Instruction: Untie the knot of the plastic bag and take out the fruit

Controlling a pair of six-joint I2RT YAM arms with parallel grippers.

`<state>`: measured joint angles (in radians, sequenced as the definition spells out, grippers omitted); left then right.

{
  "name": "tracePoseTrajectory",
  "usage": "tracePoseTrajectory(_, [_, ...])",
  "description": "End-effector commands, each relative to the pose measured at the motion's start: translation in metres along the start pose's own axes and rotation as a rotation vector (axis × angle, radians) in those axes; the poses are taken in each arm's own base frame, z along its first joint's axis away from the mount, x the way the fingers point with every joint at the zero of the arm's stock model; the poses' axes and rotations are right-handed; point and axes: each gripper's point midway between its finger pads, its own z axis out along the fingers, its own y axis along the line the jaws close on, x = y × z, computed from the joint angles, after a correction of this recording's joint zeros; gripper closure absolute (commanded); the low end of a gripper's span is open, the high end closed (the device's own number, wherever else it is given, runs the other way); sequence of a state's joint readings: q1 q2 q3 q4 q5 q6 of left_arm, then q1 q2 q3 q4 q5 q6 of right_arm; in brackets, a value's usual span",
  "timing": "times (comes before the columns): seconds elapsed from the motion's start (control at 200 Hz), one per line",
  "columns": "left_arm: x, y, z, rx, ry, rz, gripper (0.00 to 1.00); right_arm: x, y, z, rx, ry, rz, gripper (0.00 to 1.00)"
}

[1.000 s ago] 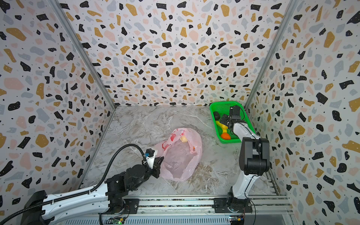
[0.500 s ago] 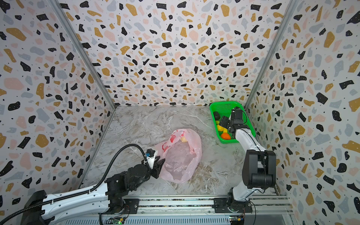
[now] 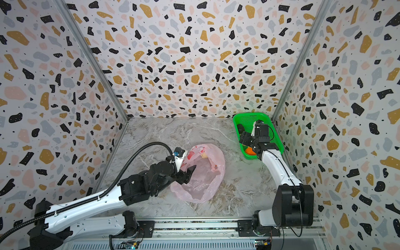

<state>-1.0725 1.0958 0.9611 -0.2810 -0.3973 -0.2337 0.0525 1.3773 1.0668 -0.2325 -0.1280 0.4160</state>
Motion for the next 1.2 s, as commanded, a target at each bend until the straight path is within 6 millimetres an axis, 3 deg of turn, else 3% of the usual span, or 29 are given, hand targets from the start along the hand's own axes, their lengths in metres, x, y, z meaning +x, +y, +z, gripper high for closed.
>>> tracePoseTrajectory(0.0, [0.023,0.001,0.022,0.038,0.169,0.128,0.15,0.001,0.009,-0.020,-0.028,0.002,-0.018,0.23])
tracePoseTrajectory(0.476, [0.066,0.037,0.110,-0.082,0.458,0.382,0.14,0.017,0.021,-0.056,-0.086,-0.003,-0.027,0.22])
tracePoseTrajectory(0.646, [0.061,0.065,0.133,-0.225,0.429,0.388,0.21,0.016,0.027,-0.062,-0.103,-0.012,-0.032,0.22])
tracePoseTrajectory(0.701, [0.059,0.069,0.135,-0.234,0.424,0.386,0.30,0.017,0.031,-0.064,-0.113,-0.007,-0.037,0.22])
tracePoseTrajectory(0.831, [0.059,0.068,0.138,-0.184,0.421,0.358,0.66,0.027,0.045,-0.069,-0.163,0.026,-0.066,0.22])
tracePoseTrajectory(0.966, [0.053,0.053,0.133,-0.099,0.403,0.295,0.90,0.045,0.078,-0.080,-0.278,0.096,-0.137,0.22])
tracePoseTrajectory(1.051, [0.048,0.045,0.126,-0.060,0.389,0.243,1.00,0.062,0.104,-0.094,-0.361,0.147,-0.181,0.22])
tracePoseTrajectory(1.196, [0.036,0.038,0.115,-0.027,0.365,0.154,1.00,0.100,0.146,-0.122,-0.505,0.238,-0.244,0.22])
